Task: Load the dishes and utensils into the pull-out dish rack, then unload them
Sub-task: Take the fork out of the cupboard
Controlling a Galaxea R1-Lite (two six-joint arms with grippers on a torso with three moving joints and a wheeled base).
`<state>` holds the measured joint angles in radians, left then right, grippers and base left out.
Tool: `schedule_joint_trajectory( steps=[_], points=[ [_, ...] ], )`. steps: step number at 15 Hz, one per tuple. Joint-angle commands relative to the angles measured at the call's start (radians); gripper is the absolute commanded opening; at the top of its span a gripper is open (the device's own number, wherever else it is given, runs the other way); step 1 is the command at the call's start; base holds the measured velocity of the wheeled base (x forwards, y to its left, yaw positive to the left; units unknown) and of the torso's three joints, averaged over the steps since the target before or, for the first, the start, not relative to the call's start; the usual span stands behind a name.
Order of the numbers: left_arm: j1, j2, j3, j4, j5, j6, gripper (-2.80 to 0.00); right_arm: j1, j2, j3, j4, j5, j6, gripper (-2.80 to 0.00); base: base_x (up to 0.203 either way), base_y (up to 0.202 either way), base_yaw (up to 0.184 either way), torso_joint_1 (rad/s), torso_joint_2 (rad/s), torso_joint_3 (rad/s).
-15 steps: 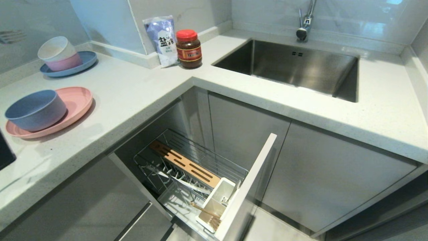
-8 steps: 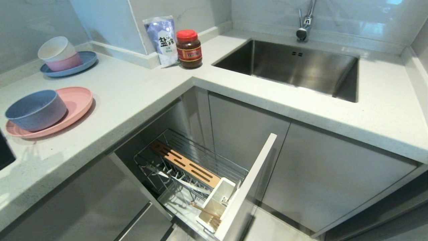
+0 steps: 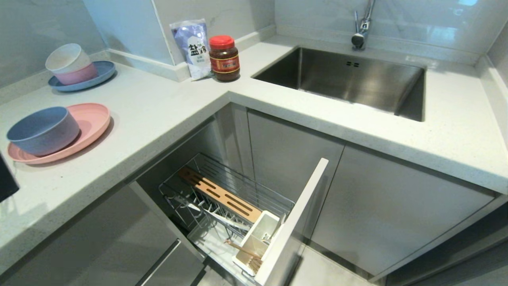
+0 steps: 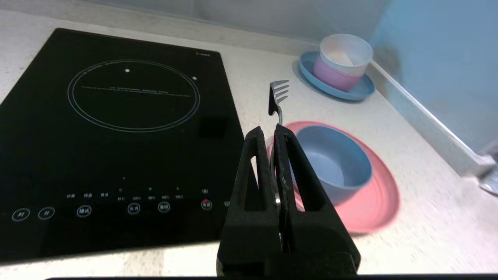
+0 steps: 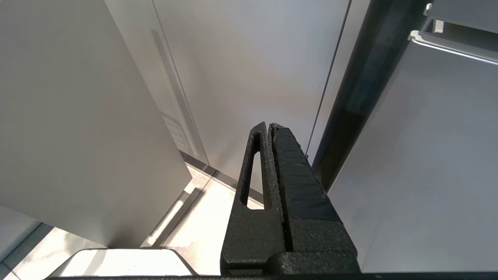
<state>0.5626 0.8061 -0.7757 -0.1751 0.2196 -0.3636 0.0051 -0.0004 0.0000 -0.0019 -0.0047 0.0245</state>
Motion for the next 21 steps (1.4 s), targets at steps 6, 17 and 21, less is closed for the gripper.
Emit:
schedule_joint_trajectory(
  steps=[6, 17, 21],
  points=[
    [-0.019, 0.186, 0.015, -0.081, 0.010, -0.080, -2.80, 0.000, -0.004, 0.002, 0.000, 0.000, 0.000, -2.80, 0.000, 0.000, 0.000, 0.000, 0.00, 0.000],
    [-0.067, 0.317, 0.015, -0.186, -0.013, -0.111, -2.80, 0.001, -0.004, 0.002, 0.000, 0.000, 0.000, -2.80, 0.000, 0.000, 0.000, 0.000, 0.00, 0.000],
    [-0.067, 0.347, 0.012, -0.205, -0.045, -0.135, -2.80, 0.000, -0.004, 0.002, -0.001, 0.000, 0.000, -2.80, 0.000, 0.000, 0.000, 0.000, 0.00, 0.000]
  ],
)
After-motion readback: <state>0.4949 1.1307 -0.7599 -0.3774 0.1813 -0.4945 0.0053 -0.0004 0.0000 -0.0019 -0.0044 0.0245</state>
